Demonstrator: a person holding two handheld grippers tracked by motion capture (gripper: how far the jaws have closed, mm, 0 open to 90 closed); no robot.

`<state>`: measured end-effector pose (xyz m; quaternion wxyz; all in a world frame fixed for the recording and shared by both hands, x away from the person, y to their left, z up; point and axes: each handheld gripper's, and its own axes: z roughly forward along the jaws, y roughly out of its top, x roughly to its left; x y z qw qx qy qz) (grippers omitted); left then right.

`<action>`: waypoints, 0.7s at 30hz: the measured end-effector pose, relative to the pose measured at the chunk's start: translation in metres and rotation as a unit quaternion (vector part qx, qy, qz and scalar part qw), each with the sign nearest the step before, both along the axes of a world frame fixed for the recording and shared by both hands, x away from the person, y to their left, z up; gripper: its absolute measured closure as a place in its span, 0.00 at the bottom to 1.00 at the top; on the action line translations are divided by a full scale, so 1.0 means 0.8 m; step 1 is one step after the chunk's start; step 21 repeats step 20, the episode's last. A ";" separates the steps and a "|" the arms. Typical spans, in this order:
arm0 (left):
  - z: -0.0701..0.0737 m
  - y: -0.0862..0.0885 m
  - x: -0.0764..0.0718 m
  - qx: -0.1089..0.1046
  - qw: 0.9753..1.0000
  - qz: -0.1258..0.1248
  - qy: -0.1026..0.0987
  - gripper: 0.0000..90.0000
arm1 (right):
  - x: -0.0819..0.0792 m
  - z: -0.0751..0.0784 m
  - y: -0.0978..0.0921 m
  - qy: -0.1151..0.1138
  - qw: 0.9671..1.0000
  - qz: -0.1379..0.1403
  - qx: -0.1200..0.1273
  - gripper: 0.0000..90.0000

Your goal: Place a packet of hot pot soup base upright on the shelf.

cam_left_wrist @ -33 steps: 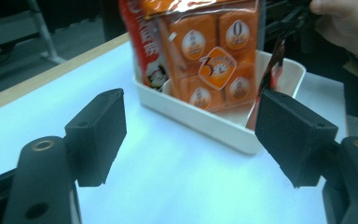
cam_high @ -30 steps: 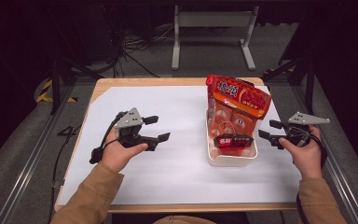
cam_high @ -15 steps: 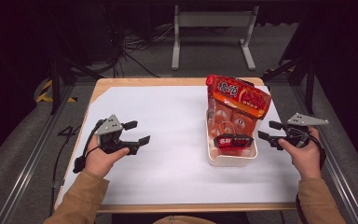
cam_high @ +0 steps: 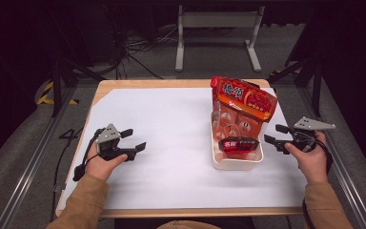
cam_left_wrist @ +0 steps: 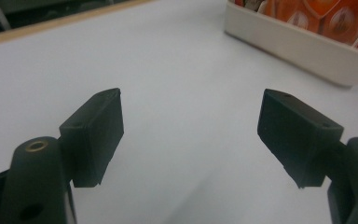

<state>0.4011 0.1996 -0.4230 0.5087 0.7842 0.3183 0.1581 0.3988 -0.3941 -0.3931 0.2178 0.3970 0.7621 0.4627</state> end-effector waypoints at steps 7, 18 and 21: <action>-0.016 0.008 0.007 -0.015 1.000 0.014 0.023 0.25 | 0.001 -0.005 0.002 0.002 1.000 0.002 -0.005 0.31; -0.023 0.012 0.010 -0.004 0.999 0.030 0.042 0.23 | 0.004 -0.009 0.004 0.004 1.000 0.003 -0.009 0.31; -0.021 0.013 0.009 -0.006 0.999 0.030 0.041 0.23 | 0.004 -0.007 0.004 0.003 1.000 0.002 -0.009 0.31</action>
